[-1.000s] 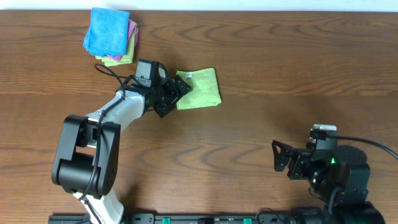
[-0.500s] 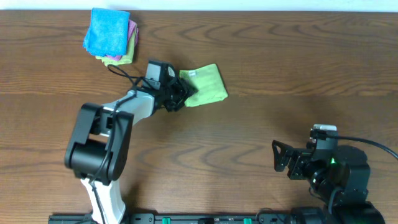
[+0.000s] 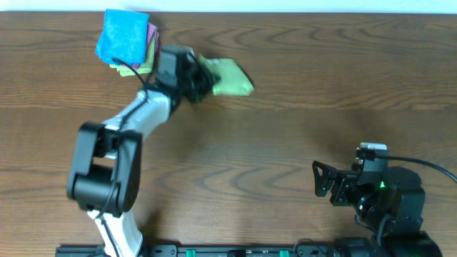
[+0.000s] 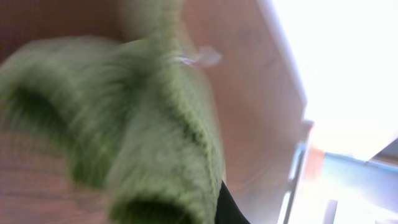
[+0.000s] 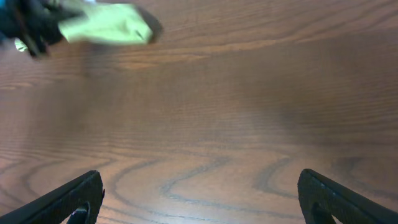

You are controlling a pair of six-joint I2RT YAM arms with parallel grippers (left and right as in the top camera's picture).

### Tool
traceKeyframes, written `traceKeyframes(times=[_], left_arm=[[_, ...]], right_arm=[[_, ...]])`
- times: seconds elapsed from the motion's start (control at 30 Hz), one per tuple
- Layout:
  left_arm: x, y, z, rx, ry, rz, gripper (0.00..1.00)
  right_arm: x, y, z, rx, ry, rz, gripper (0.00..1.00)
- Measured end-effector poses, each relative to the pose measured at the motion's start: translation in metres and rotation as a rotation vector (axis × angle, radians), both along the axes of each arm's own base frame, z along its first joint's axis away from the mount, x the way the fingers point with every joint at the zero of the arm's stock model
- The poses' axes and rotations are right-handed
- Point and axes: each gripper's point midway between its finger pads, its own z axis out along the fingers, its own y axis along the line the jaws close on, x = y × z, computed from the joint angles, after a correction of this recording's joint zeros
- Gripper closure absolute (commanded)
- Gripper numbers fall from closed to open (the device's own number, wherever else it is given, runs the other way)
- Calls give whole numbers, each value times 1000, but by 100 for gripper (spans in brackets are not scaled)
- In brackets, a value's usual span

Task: Fold the cloth
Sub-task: 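Carry the folded green cloth with the left gripper to the cloth stack, then place the green cloth on top of the stack and release with left gripper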

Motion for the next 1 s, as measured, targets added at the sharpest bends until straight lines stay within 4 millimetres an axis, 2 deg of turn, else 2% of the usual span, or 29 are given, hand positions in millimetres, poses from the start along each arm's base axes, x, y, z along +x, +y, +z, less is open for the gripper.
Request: traceKeyframes(times=[0.1, 0.2, 0.27, 0.33, 0.63, 0.7, 0.77, 1.0], left_arm=[[31, 24, 65, 39, -102, 82, 94], [56, 56, 119, 92, -208, 178, 94], [67, 79, 141, 129, -261, 240, 94], [77, 108, 154, 172, -300, 314, 94], [96, 222, 166, 270, -360, 582, 94], [102, 233, 165, 276, -378, 604, 94], [108, 236, 155, 282, -375, 609, 94], [121, 236, 96, 305, -279, 589, 94]], right_arm=[[0, 0, -1, 0, 2, 0, 1], [0, 0, -1, 0, 3, 0, 1], [0, 0, -1, 0, 3, 0, 1], [0, 0, -1, 0, 3, 0, 1], [0, 0, -1, 0, 3, 0, 1], [0, 0, -1, 0, 3, 0, 1], [0, 0, -1, 0, 3, 0, 1], [0, 0, -1, 0, 3, 0, 1]])
